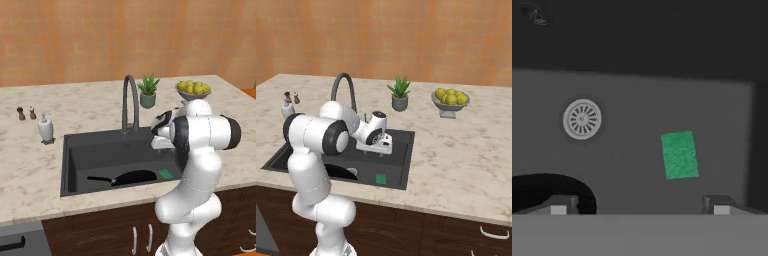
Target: Pick the pan and sponge and place them into the sink. Then turn on the water.
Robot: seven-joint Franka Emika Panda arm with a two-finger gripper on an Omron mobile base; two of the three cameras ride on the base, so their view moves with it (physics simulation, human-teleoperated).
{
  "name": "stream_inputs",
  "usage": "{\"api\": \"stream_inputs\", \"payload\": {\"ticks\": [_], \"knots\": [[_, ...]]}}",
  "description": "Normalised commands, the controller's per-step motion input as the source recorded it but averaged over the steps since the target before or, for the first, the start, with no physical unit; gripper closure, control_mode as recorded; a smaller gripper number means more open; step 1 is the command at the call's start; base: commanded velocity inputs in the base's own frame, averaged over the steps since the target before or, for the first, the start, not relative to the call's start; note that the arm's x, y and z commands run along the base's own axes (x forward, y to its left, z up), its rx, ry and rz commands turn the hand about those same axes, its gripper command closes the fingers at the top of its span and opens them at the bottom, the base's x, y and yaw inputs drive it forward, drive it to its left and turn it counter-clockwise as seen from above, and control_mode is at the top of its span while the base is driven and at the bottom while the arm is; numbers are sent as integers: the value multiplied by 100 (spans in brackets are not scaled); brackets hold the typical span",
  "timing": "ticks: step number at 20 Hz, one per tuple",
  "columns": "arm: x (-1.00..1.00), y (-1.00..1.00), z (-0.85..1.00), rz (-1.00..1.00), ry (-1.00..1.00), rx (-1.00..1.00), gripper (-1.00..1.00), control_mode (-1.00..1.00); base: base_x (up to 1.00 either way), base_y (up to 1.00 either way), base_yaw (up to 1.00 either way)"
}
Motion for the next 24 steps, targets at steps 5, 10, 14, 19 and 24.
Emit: {"api": "stream_inputs", "payload": {"ticks": [5, 10, 14, 19, 24], "knots": [[-2, 0, 100, -20, -9, 25, -100, -100, 0, 0, 0], [0, 12, 100, -7, -17, 33, -100, -100, 0, 0, 0], [1, 11, 79, -4, -12, 32, -100, -100, 0, 0, 0], [0, 14, 2, 0, -1, 2, -100, -100, 0, 0, 0], [16, 49, 0, 0, -3, 2, -100, -100, 0, 0, 0]]}}
